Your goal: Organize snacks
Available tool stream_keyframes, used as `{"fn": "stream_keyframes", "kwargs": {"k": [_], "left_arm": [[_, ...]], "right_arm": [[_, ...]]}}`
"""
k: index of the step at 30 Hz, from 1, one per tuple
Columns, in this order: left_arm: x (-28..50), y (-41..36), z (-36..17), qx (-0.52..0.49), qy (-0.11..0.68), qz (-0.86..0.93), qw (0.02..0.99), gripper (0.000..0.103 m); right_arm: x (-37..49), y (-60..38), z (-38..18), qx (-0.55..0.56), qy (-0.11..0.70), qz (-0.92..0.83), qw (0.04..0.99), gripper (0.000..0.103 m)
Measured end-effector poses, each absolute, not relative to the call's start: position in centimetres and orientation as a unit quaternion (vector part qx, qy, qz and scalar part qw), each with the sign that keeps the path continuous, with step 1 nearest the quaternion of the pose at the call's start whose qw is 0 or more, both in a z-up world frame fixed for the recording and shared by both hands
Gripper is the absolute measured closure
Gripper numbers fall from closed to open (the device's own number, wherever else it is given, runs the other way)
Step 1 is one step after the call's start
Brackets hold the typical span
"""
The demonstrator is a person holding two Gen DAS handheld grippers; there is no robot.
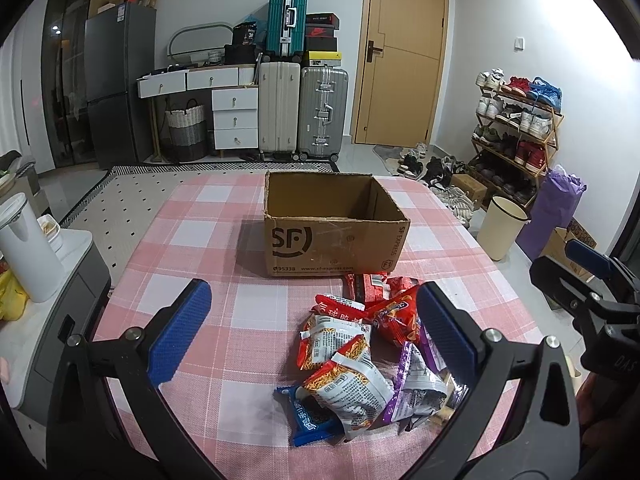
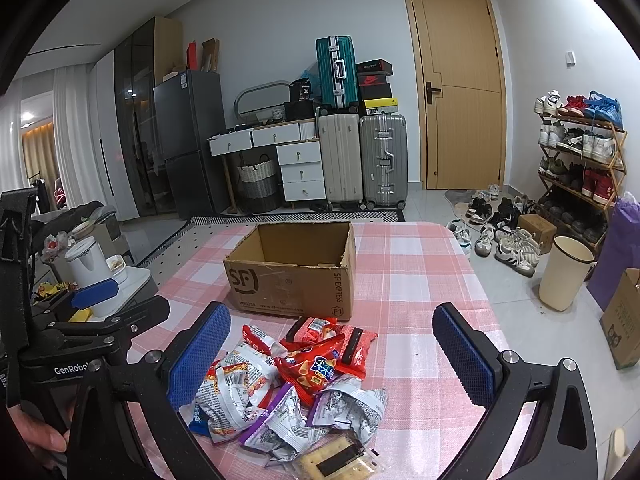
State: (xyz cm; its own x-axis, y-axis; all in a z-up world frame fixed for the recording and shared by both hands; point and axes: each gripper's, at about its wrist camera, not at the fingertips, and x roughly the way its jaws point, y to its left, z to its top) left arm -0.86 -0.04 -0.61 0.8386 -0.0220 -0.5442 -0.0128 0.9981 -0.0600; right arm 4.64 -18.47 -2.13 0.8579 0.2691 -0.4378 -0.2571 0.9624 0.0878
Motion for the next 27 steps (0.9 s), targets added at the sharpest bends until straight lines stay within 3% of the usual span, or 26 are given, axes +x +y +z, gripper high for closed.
{"fn": "stream_keyframes", "kwargs": {"k": [27], "left_arm": [[0.5,1.1,-5.0,-0.052,0.328,-0.063,0.941,0.001]], "right_arm": [[4.9,-18.4,-3.1,0.018,0.236,0.139,0.961,0.0]]}}
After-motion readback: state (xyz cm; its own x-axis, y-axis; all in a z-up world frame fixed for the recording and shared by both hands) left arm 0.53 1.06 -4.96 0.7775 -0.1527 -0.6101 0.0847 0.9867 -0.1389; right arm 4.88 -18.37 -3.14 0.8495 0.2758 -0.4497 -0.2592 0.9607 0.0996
